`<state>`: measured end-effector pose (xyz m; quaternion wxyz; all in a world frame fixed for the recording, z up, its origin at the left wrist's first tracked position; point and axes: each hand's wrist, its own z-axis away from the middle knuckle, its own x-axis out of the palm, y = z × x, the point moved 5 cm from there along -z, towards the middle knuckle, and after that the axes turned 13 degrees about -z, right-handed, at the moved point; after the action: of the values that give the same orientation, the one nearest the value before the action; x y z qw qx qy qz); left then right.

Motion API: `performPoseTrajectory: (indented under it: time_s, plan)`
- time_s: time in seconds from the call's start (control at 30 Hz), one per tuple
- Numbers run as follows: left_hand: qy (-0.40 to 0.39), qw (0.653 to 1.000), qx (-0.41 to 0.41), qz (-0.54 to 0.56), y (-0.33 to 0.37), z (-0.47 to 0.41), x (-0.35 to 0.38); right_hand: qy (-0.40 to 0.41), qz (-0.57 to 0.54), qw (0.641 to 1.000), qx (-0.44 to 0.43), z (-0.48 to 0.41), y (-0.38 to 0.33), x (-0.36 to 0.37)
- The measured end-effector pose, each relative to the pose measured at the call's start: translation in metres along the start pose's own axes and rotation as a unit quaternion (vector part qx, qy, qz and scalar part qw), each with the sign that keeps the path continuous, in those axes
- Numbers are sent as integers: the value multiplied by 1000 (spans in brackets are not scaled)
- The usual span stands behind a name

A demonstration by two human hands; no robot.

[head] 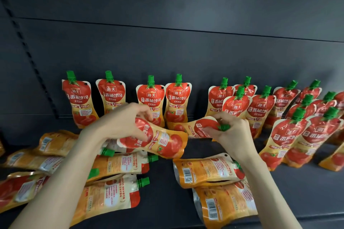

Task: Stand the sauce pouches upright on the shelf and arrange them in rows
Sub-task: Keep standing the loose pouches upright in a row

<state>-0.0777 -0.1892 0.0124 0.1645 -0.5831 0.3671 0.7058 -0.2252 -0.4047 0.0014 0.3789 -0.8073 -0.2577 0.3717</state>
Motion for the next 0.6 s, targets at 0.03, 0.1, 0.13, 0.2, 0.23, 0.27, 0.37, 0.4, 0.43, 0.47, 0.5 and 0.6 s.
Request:
performPoseTrajectory:
  time_s: [0.03, 0.1, 0.13, 0.2, 0.23, 0.27, 0.37, 0.4, 0.43, 0.47, 0.5, 0.6]
  plan:
    - [22, 1000, 4, 16, 2, 2, -6, 17, -28, 999, 2, -1, -4, -1]
    - [54, 998, 7, 41, 5, 5, -14, 43, -79, 996, 2, -5, -9, 0]
    - [69, 996, 6, 56, 5, 7, -16, 52, -105, 993, 4, -8, -11, 2]
    - [96, 991, 7, 97, 5, 11, -19, 66, -145, 987, 12, -14, -9, 7]
    - [109, 987, 12, 120, 6, 13, -21, 73, -152, 985, 16, -16, -9, 10]
    - [124, 982, 17, 138, 7, 15, -23, 80, -155, 985, 17, -19, -8, 12]
    - [176, 971, 23, 162, 14, 12, -31, 76, -184, 980, 20, -24, -4, 24]
    - [192, 964, 22, 181, 17, 10, -30, 67, -201, 977, 23, -24, -1, 30]
    - [206, 956, 22, 207, 19, 8, -28, 60, -214, 975, 28, -24, 3, 35]
    - [220, 947, 21, 235, 22, 5, -23, 52, -222, 973, 35, -23, 7, 38]
    - [234, 936, 17, 262, 23, 3, -16, 39, -228, 972, 46, -23, 12, 42]
    - [282, 904, -9, 321, 22, -1, 3, -30, -224, 971, 77, -19, 26, 50]
